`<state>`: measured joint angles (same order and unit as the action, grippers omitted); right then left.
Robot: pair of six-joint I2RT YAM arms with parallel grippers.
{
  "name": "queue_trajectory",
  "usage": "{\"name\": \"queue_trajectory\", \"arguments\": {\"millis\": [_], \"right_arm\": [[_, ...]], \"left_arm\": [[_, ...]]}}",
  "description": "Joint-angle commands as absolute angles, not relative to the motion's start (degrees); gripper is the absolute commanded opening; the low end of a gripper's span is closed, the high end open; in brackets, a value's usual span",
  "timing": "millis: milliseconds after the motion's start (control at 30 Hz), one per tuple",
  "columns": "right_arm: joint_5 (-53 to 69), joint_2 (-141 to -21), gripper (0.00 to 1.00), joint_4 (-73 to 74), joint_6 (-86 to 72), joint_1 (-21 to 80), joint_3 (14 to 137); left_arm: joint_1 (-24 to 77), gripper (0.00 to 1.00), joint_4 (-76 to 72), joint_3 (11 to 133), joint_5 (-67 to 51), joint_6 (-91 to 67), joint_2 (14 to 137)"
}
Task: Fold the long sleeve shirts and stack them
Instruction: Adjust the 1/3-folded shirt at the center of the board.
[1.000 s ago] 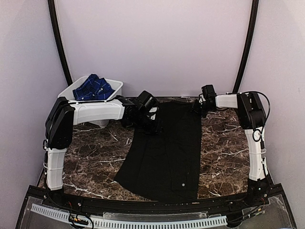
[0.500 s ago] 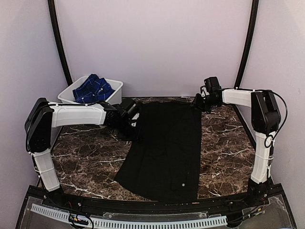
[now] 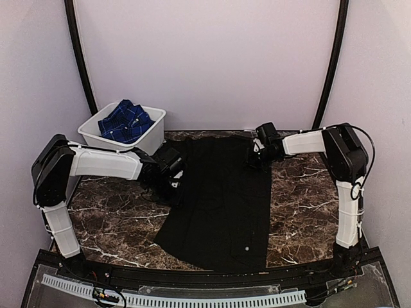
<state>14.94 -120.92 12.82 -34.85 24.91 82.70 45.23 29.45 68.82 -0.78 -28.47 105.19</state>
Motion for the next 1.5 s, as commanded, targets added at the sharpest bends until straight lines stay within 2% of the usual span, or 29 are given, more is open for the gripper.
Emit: {"name": "queue_trajectory", "arguments": {"millis": [0,333,567,900,1100,1300,1467], "right_arm": [[12.7,-122.9,0.19,11.9,-35.0,23.0,81.4],[13.4,-121.4,0.19,8.5,-34.1,16.3,73.8],[13.0,-121.6,0.22,10.4,-29.8,12.2,75.1],[13.1,-115.5,0.28,13.5,-27.5,12.8,73.9],[12.3,-109.9,0.37,14.9,-26.1,15.3,73.0],[11.6,-107.7,0.42,16.6,-25.7,18.8,73.9],[10.8,-106.3,0.43,18.3,-25.7,20.8,74.8]], "left_arm": [[47.9,0.42,30.6,67.9,-2.0,-29.3,105.1],[54.7,0.41,31.5,70.4,-3.5,-34.5,109.5],[59.5,0.4,31.5,73.3,-4.6,-37.4,111.9],[62.6,0.41,37.8,82.5,-1.6,-37.5,111.5],[56.8,0.44,44.7,90.9,7.9,-38.7,108.6],[45.7,0.5,40.4,93.6,10.8,-35.9,108.3],[40.1,0.51,36.3,101.6,11.0,-30.0,115.3]]}}
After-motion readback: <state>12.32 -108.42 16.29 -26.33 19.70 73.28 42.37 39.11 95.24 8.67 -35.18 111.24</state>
